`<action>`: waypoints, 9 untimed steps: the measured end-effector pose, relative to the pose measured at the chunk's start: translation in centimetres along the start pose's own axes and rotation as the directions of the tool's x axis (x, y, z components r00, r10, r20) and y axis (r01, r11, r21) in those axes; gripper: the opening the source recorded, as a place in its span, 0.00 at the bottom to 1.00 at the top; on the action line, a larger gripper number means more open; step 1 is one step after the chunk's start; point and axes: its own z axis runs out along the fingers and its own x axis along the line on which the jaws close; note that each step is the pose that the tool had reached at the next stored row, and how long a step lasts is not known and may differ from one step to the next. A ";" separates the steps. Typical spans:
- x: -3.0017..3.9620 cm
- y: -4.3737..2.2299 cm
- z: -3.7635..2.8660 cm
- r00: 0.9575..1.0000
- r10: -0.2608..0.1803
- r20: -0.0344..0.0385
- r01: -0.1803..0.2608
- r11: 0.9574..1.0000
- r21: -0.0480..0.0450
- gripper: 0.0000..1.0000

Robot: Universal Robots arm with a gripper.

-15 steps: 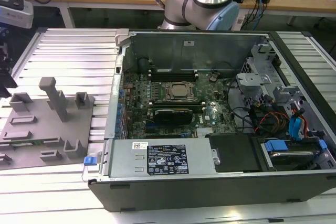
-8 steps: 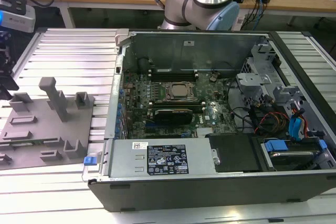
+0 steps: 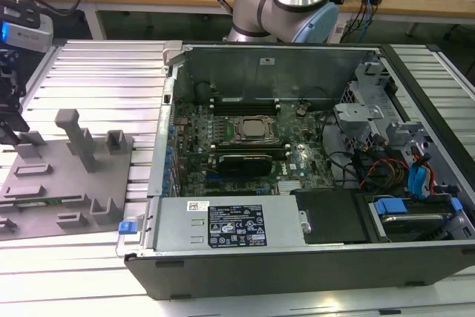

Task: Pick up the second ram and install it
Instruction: 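Pick up the second ram and move it above second insertion slot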

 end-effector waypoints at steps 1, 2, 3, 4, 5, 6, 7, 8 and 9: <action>0.00 0.00 0.09 1.000 0.000 0.000 0.000 1.000 0.000 0.30; 0.00 -0.01 0.19 1.000 0.000 0.000 0.000 1.000 0.000 0.30; 0.00 -0.01 0.34 1.000 0.000 0.000 0.000 1.000 0.000 0.30; 0.01 -0.01 0.47 1.000 0.000 0.000 0.000 1.000 0.000 0.30; 0.01 -0.01 0.54 1.000 0.000 0.000 0.000 1.000 0.000 0.30; 0.01 -0.01 0.61 1.000 0.000 0.000 0.000 1.000 0.000 0.30; 0.01 -0.01 0.70 1.000 0.000 0.000 0.000 1.000 0.000 0.30; 0.01 -0.01 0.75 1.000 0.000 0.000 0.000 1.000 0.000 0.30; 0.01 -0.01 0.84 1.000 0.000 0.000 0.000 1.000 0.000 0.30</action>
